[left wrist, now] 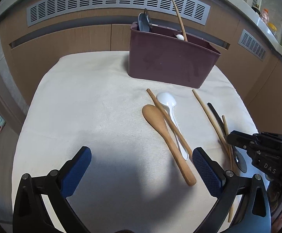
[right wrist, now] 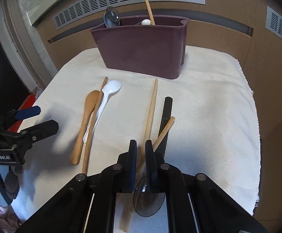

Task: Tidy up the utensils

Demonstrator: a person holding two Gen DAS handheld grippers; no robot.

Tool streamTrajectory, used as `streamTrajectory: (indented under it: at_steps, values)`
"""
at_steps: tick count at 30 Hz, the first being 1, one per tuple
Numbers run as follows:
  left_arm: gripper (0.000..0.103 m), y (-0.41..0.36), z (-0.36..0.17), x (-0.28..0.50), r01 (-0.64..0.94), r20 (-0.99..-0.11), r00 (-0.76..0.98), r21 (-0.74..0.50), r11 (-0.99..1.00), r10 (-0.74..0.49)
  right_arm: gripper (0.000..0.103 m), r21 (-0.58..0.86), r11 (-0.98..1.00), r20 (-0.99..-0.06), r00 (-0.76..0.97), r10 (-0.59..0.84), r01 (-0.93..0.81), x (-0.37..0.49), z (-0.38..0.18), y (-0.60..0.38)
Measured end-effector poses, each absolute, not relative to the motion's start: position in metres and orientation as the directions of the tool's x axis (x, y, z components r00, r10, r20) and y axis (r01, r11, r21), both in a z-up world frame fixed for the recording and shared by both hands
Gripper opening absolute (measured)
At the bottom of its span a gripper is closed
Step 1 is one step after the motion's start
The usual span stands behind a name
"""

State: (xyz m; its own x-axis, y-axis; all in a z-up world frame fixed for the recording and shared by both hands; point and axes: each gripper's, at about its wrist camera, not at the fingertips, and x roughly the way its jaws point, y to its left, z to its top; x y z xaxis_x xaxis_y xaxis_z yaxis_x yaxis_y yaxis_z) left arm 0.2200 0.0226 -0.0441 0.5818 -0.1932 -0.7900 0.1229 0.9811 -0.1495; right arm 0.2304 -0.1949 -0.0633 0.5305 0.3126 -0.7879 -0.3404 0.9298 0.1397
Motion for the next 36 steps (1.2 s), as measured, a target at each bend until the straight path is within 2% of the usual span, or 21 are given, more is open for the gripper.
streamTrajectory:
  at_steps: [5,9,11,13,15,18,22,26,30,32,36]
  values:
    - [0.103,0.014,-0.052,0.226,0.161,-0.802,0.553,-0.162,0.974,-0.225,0.009,0.121,0.939,-0.782,0.552,0.289,-0.321,0.220,-0.063,-0.205]
    - [0.103,0.005,-0.052,0.232,0.141,-0.805,0.565,-0.124,0.982,-0.183,0.010,0.072,0.955,-0.767,0.596,0.238,-0.289,0.211,-0.062,-0.215]
    - [0.103,0.003,-0.051,0.242,0.120,-0.808,0.569,-0.105,0.987,-0.155,0.022,0.068,0.961,-0.762,0.608,0.223,-0.268,0.207,-0.064,-0.221]
    - [0.103,0.001,-0.050,0.251,0.089,-0.808,0.584,-0.036,0.995,-0.081,0.038,0.082,0.965,-0.756,0.615,0.222,-0.247,0.205,-0.066,-0.228]
    - [0.103,0.002,-0.051,0.260,0.053,-0.806,0.592,0.044,0.998,0.004,0.040,0.095,0.968,-0.748,0.625,0.223,-0.232,0.203,-0.068,-0.234]
    - [0.103,0.001,-0.058,0.271,0.047,-0.822,0.568,0.089,0.995,0.047,0.042,0.107,0.967,-0.740,0.631,0.232,-0.230,0.202,-0.069,-0.236]
    - [0.103,-0.008,-0.064,0.275,0.078,-0.822,0.563,0.155,0.985,0.085,0.062,0.087,0.969,-0.730,0.647,0.221,-0.232,0.199,-0.068,-0.233]
    - [0.103,-0.009,-0.067,0.275,0.104,-0.817,0.565,0.213,0.971,0.119,0.067,0.079,0.970,-0.726,0.653,0.215,-0.231,0.198,-0.068,-0.232]
    - [0.103,-0.001,-0.066,0.276,0.069,-0.774,0.587,0.340,0.938,0.238,0.069,0.069,0.971,-0.728,0.654,0.206,-0.229,0.198,-0.069,-0.232]
    - [0.103,0.008,-0.065,0.276,0.059,-0.790,0.578,0.293,0.954,0.206,0.070,0.063,0.971,-0.728,0.655,0.202,-0.230,0.198,-0.069,-0.231]
    - [0.103,0.013,-0.062,0.277,0.100,-0.850,0.526,0.036,0.994,-0.022,0.070,0.052,0.972,-0.736,0.650,0.191,-0.227,0.199,-0.071,-0.229]
